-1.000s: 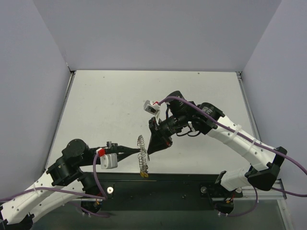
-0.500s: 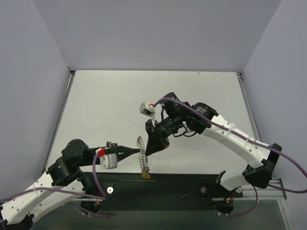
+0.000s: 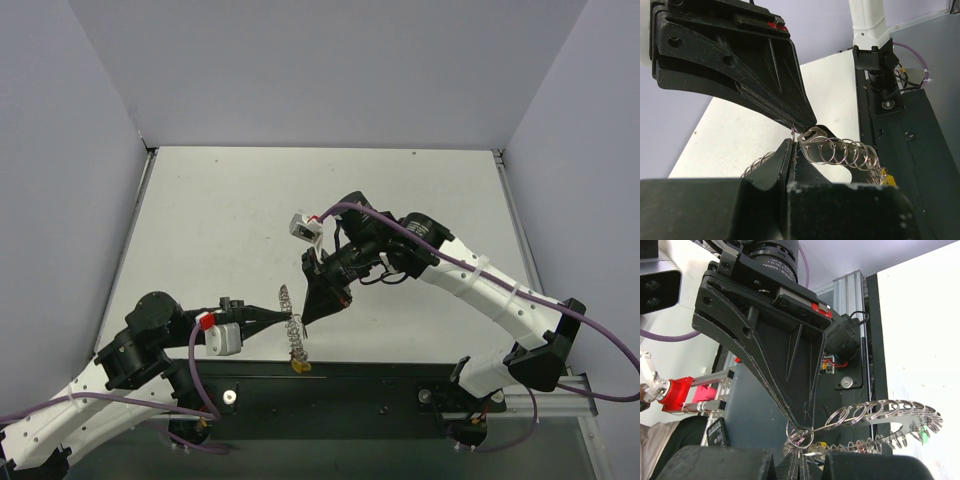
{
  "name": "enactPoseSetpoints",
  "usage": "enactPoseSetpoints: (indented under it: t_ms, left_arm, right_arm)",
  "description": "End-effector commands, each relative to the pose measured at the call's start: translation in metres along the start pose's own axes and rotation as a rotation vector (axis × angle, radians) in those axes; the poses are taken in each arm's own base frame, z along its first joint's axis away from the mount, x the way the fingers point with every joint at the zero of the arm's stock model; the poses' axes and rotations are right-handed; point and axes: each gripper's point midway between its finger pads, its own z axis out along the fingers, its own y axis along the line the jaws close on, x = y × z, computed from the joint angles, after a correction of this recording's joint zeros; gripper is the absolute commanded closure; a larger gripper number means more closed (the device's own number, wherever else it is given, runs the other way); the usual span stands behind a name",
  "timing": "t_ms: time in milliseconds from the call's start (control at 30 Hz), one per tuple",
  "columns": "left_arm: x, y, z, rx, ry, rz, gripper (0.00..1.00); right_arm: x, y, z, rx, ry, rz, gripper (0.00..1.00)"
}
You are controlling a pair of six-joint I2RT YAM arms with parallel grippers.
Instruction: Put the keys on the keyring
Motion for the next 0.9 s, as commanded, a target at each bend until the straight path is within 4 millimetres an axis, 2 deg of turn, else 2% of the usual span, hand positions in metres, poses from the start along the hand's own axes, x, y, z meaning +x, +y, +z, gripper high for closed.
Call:
enactPoseSetpoints:
  t_ms: [0, 500, 867]
  left_arm:
    - [-0.033, 0.0059, -0.0023, -0.006, -0.093, 0.057, 1.0]
    - [-0.0267, 0.0066, -0.002, -0.014, -0.071, 0.047, 1.0]
    - [-0.03, 0.0059, -0.0031, -0.013, -0.085, 0.052, 1.0]
  right_arm:
    - [-0.0125, 0.0099, -0.0055, -0.033, -0.029, -0.047, 1.0]
    - [-0.0161, 0.0194, -0.0109, -0.048, -0.045, -0.083, 1.0]
    - [-0.0109, 0.0113, -0.0062, -0.037, -0.025, -0.066, 1.0]
